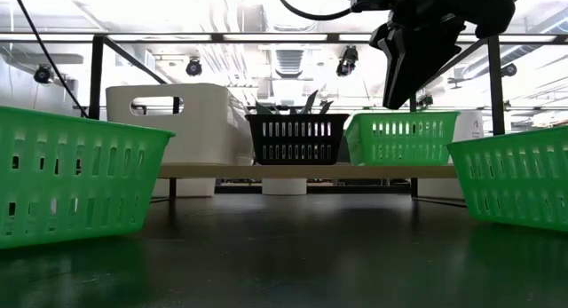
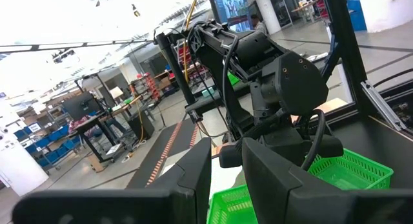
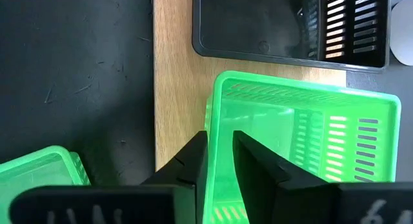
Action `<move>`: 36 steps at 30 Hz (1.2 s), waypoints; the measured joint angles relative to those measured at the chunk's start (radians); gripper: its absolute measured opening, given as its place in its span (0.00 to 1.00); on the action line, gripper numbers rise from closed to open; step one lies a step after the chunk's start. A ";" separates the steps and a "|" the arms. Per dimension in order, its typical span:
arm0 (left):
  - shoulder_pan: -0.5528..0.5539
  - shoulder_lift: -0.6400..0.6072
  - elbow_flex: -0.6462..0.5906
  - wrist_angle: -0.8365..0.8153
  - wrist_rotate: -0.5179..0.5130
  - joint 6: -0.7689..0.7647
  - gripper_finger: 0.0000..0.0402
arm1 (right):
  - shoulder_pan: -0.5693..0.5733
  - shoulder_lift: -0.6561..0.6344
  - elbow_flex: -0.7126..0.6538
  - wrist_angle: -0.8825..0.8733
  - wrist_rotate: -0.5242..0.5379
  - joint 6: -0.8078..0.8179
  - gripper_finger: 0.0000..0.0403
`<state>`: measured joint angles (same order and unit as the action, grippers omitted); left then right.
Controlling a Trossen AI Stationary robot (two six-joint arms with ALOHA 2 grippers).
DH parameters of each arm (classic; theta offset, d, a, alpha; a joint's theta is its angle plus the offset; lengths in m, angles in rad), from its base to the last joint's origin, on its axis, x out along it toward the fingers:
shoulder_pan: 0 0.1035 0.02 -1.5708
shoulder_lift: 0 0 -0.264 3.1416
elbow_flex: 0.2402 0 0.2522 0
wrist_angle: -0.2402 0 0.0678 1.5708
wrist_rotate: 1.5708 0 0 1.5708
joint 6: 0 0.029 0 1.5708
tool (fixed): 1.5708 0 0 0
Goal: Stack baskets on shelf by color
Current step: Put the middle green bin on the shelf
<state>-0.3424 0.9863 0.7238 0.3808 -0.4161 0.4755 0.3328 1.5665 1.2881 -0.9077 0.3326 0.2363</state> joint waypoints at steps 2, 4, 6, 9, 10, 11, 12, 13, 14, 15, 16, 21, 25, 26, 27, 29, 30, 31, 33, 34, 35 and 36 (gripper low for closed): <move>0.000 0.000 0.000 0.000 0.000 0.000 0.18 | 0.000 0.000 0.000 -0.001 0.000 0.000 0.19; 0.000 0.000 0.000 0.000 0.000 0.000 0.18 | 0.000 0.000 0.000 -0.004 0.000 0.000 0.21; 0.000 0.000 0.000 0.000 0.000 0.000 0.18 | 0.000 0.000 0.000 -0.007 0.000 -0.004 0.22; 0.000 0.000 0.000 0.000 0.000 0.000 0.18 | 0.000 0.000 0.000 -0.007 0.000 -0.011 0.22; 0.000 0.000 0.000 0.000 0.000 0.000 0.18 | 0.000 -0.001 0.000 -0.008 0.000 -0.011 0.22; 0.000 0.000 0.000 0.000 0.000 0.000 0.18 | 0.000 -0.002 0.000 -0.009 -0.003 -0.011 0.21; 0.000 0.000 0.000 0.000 0.000 0.000 0.18 | 0.001 -0.003 0.006 -0.018 -0.014 -0.011 0.21; 0.000 0.000 0.000 0.000 0.000 0.000 0.18 | 0.001 -0.005 0.017 -0.026 -0.030 -0.011 0.20; 0.000 0.000 0.000 0.000 0.000 0.000 0.18 | 0.001 -0.006 0.030 -0.030 -0.046 -0.010 0.19; 0.000 0.000 0.000 0.000 0.000 0.000 0.18 | 0.001 -0.007 0.041 -0.033 -0.058 -0.009 0.17; 0.000 0.000 0.000 0.000 0.000 -0.001 0.18 | 0.003 -0.009 0.051 -0.037 -0.067 -0.010 0.16; -0.001 0.000 -0.001 0.002 0.000 -0.055 0.18 | 0.014 -0.009 0.077 -0.038 -0.071 -0.057 0.10; -0.001 0.009 -0.003 0.003 0.018 -0.143 0.18 | 0.013 -0.009 0.080 -0.041 -0.069 -0.086 0.04; -0.001 0.015 -0.004 0.003 0.030 -0.164 0.18 | 0.011 -0.009 0.080 -0.043 -0.062 -0.101 0.03; -0.001 0.022 -0.004 0.005 0.047 -0.185 0.18 | 0.008 -0.009 0.080 -0.046 -0.051 -0.114 0.03; -0.001 0.037 -0.005 0.018 0.073 -0.216 0.18 | 0.001 -0.009 0.080 -0.053 -0.036 -0.138 0.02; -0.003 0.045 -0.005 0.028 0.084 -0.232 0.18 | -0.004 -0.009 0.080 -0.053 -0.035 -0.149 0.02; -0.006 0.054 -0.005 0.043 0.091 -0.237 0.18 | -0.010 -0.009 0.080 -0.052 -0.034 -0.154 0.02; -0.011 0.071 -0.005 0.069 0.094 -0.242 0.18 | -0.024 -0.009 0.080 -0.052 -0.032 -0.164 0.02; -0.014 0.078 -0.005 0.079 0.094 -0.242 0.18 | -0.030 -0.006 0.080 -0.052 -0.026 -0.167 0.02; -0.017 0.083 -0.005 0.084 0.094 -0.242 0.18 | -0.036 -0.004 0.079 -0.052 -0.022 -0.169 0.02; -0.018 0.088 -0.004 0.086 0.094 -0.243 0.18 | -0.042 -0.002 0.077 -0.051 -0.020 -0.170 0.02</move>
<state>-0.3603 1.0739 0.7196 0.4671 -0.3222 0.2329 0.2907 1.5646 1.3651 -0.9584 0.3128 0.0659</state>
